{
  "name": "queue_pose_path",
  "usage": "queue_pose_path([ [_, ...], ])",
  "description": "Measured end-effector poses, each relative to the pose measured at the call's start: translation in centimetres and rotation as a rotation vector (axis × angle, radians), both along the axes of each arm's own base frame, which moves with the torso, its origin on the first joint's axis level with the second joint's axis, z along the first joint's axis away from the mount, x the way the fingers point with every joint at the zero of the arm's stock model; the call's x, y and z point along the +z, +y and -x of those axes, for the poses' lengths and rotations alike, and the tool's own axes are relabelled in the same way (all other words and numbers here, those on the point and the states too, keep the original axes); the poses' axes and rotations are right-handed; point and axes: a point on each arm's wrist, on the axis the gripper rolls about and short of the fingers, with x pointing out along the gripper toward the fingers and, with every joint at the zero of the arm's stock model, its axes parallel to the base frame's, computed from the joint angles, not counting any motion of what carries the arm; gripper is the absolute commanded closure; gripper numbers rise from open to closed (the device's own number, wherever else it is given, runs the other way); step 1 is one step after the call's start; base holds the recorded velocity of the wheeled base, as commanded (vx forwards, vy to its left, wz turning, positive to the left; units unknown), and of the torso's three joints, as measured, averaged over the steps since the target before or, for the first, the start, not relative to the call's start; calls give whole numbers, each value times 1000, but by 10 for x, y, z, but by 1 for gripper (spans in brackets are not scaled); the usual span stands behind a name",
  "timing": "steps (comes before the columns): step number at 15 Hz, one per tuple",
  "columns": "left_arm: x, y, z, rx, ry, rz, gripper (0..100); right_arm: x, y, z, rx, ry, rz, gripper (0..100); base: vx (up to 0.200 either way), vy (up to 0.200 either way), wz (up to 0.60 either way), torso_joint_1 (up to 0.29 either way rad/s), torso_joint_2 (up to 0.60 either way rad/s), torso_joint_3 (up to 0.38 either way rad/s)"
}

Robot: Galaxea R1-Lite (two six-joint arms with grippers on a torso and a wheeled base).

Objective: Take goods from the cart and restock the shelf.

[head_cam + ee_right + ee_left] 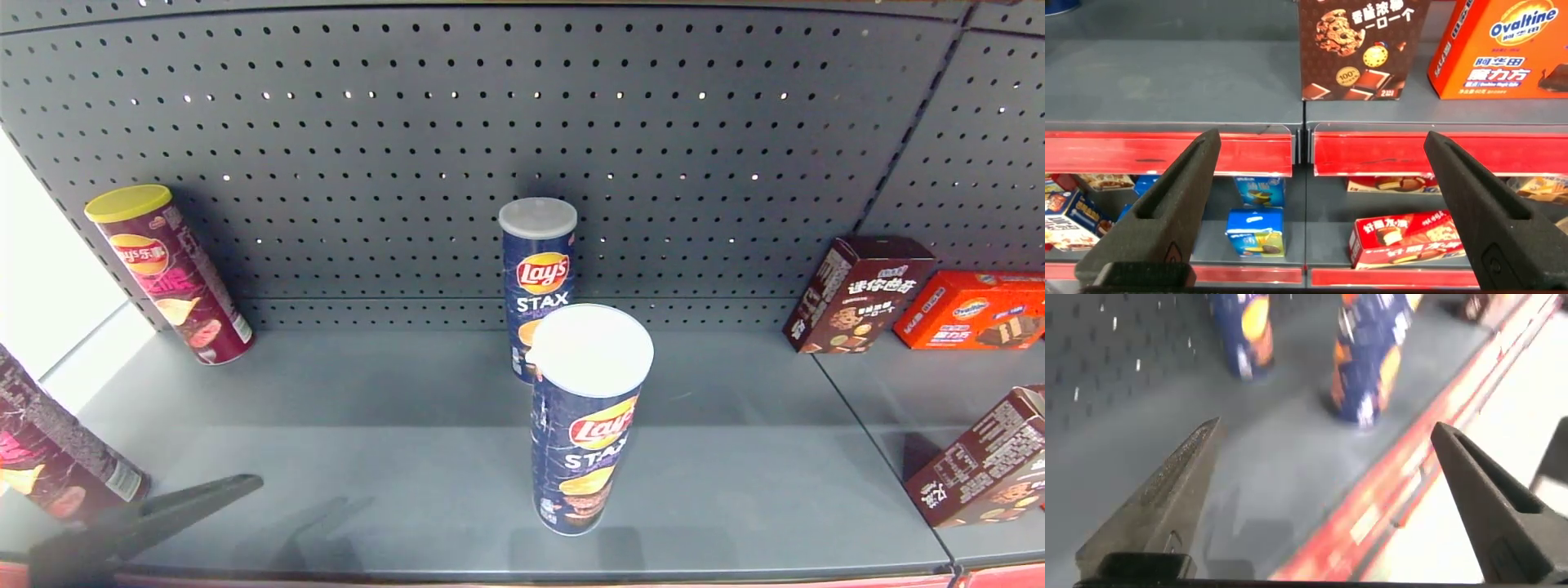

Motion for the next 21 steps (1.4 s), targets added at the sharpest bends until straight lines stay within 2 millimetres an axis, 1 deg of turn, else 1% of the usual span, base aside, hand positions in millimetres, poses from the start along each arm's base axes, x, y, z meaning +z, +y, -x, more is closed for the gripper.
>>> queue_pose_path([
  [4,-20,28,45,22,51,-20,0,0,0,0,0,0,0,0,0,0,0,0,0,0],
  [7,-32,43,68,116,-12,38,0,0,0,0,0,0,0,0,0,0,0,0,0,0],
  [11,-55,45,75,259,-87,71,0,0,0,0,0,0,0,0,0,0,0,0,0,0],
  [12,-61,45,75,310,-71,61,0,0,0,0,0,0,0,0,0,0,0,0,0,0],
  [14,-75,44,78,420,13,29,0,0,0,0,0,0,0,0,0,0,0,0,0,0],
  [18,-79,44,84,636,-31,91,0,0,0,0,0,0,0,0,0,0,0,0,0,0],
  [21,-80,46,88,724,-83,113,0,0,0,0,0,0,0,0,0,0,0,0,0,0],
])
